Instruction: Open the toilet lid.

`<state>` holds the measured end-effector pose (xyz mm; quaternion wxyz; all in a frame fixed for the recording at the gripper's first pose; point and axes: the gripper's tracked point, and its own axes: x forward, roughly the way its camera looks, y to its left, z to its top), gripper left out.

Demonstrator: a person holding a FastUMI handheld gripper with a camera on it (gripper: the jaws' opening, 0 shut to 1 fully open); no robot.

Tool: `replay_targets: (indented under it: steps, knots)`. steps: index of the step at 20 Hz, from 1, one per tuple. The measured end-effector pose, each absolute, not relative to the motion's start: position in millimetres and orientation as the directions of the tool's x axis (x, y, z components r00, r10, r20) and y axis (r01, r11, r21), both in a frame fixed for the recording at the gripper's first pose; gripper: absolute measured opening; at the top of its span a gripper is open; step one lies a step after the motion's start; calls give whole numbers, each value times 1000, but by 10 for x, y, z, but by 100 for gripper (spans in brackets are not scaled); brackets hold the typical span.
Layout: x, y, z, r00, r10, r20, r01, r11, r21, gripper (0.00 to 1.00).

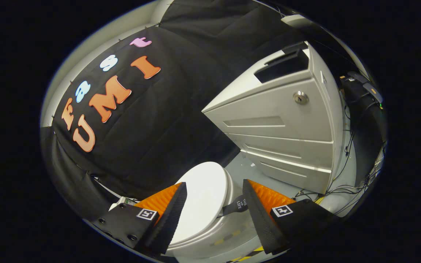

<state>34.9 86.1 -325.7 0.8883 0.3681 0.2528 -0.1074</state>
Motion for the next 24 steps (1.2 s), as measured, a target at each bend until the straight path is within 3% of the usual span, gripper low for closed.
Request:
replay_targets:
  steps: [7, 10, 14, 21, 22, 23, 24]
  knots:
    - [322, 710, -4018, 756, 8, -655, 507, 626, 593, 97]
    - [343, 746, -4143, 754, 56, -654, 517, 563, 644, 96]
    - [401, 724, -4186, 779, 75, -623, 509, 504, 697, 88]
    - [530, 766, -4277, 791, 97, -604, 524, 403, 750, 51]
    - [559, 709, -4246, 796, 98, -597, 523, 383, 761, 52]
    - [604, 753, -4285, 801, 101, -590, 523, 363, 771, 32]
    - [583, 737, -4284, 801, 106, -590, 526, 347, 777, 30]
